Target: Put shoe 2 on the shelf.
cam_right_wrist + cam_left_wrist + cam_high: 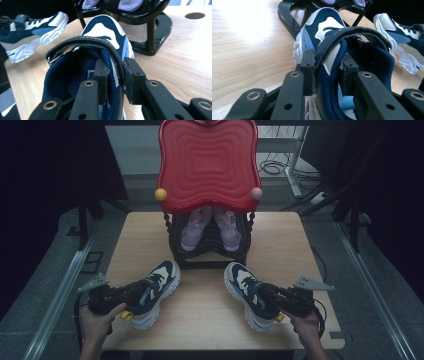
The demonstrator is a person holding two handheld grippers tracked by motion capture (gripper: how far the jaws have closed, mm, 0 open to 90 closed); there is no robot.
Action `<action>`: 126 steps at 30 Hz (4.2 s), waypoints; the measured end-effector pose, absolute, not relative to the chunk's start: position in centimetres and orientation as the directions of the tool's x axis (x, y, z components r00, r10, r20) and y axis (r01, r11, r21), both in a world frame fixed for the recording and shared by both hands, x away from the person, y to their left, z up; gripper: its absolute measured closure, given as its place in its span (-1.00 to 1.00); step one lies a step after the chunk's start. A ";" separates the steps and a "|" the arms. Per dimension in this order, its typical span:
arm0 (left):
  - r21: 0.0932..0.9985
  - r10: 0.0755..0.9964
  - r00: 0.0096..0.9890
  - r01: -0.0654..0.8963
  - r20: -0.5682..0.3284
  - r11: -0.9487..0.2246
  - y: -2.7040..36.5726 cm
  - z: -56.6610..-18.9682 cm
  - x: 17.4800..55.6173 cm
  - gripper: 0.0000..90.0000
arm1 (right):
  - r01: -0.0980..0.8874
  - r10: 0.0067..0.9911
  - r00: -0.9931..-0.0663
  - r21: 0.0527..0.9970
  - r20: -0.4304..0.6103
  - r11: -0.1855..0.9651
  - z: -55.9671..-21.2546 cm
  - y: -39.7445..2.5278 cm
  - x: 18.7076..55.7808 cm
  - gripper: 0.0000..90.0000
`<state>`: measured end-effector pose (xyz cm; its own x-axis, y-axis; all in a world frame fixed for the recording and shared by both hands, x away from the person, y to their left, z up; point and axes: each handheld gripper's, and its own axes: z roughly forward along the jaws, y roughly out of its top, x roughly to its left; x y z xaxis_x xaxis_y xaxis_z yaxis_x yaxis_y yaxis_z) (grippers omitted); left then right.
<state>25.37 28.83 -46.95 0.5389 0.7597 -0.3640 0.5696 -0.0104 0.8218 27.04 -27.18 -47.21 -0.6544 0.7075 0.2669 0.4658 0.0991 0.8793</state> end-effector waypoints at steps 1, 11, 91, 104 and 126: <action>0.823 0.759 0.538 0.568 -0.367 -0.005 28.9 -46.9 25.3 0.56 | 0.463 0.712 -0.649 0.882 0.267 0.091 -47.2 -27.3 26.9 0.64; 0.836 0.759 0.517 0.544 -0.395 0.065 29.6 -46.6 25.0 0.56 | 0.446 0.726 -0.613 0.895 0.311 -0.007 -47.1 -29.1 26.1 0.64; 0.911 0.801 0.456 0.320 -0.387 0.259 32.7 -38.2 28.6 0.55 | 0.202 0.805 -0.473 0.933 0.359 -0.298 -37.7 -33.9 30.5 0.64; 0.915 0.800 0.458 0.297 -0.388 0.274 32.9 -35.6 30.4 0.55 | 0.177 0.805 -0.481 0.938 0.347 -0.298 -34.4 -33.9 32.2 0.64; 0.917 0.795 0.462 0.256 -0.394 0.306 32.4 -32.8 32.4 0.55 | 0.178 0.791 -0.481 0.926 0.378 -0.334 -31.5 -34.5 34.4 0.64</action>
